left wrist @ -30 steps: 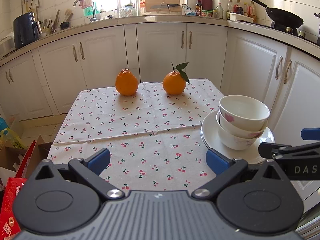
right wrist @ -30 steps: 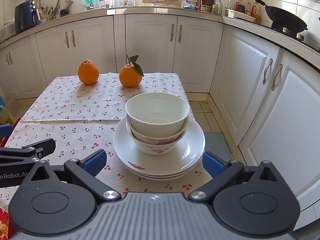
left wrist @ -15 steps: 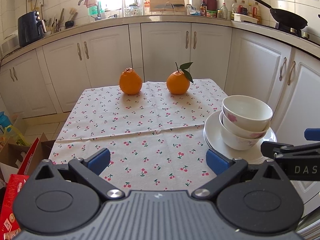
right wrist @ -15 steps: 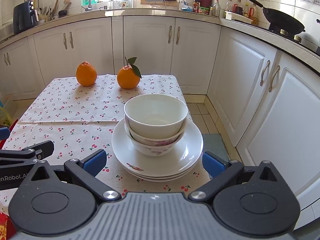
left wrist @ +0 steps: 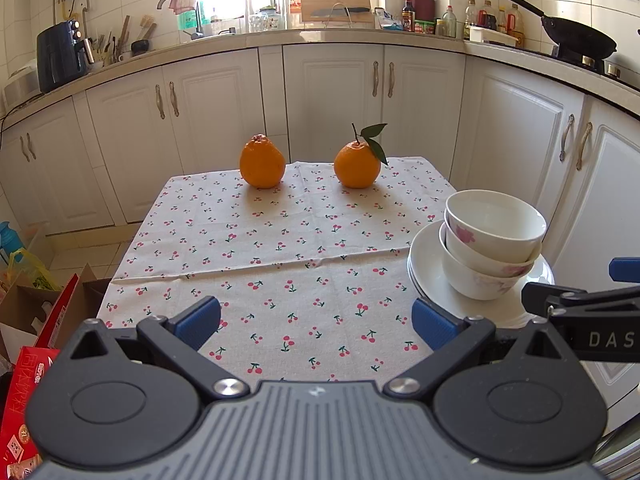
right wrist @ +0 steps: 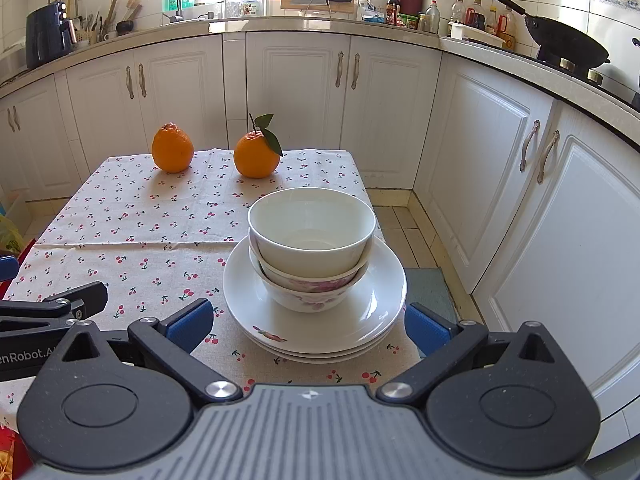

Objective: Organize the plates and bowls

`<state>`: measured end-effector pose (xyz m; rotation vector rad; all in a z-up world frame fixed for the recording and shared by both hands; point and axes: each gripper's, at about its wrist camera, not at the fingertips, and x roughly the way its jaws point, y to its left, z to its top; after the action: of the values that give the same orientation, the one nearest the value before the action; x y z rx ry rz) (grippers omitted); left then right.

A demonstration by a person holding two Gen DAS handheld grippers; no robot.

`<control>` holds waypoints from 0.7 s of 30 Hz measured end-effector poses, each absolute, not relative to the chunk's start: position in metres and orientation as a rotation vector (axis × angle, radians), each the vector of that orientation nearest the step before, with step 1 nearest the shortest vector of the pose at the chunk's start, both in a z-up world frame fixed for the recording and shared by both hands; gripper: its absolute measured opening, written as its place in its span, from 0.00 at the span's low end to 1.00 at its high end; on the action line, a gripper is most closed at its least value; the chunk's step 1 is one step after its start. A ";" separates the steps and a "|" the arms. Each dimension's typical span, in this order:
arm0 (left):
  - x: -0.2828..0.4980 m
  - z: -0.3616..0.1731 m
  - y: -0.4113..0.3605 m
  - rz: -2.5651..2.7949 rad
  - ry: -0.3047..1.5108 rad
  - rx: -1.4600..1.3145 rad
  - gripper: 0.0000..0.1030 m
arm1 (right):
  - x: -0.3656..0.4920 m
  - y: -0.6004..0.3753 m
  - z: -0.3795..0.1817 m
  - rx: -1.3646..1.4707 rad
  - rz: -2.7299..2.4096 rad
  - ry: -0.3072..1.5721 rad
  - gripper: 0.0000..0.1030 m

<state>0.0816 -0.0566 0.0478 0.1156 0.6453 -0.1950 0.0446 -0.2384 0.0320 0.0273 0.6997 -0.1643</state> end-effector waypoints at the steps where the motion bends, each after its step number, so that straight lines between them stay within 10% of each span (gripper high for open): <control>1: 0.082 0.048 -0.056 -0.195 0.646 0.116 0.98 | 0.045 -0.238 0.032 0.027 -0.164 0.701 1.00; 21: 0.082 0.047 -0.056 -0.196 0.646 0.114 0.98 | 0.043 -0.237 0.032 0.019 -0.169 0.694 1.00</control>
<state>0.0819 -0.0557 0.0471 0.1140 0.6459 -0.1958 0.0428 -0.2366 0.0321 0.0192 0.6937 -0.1687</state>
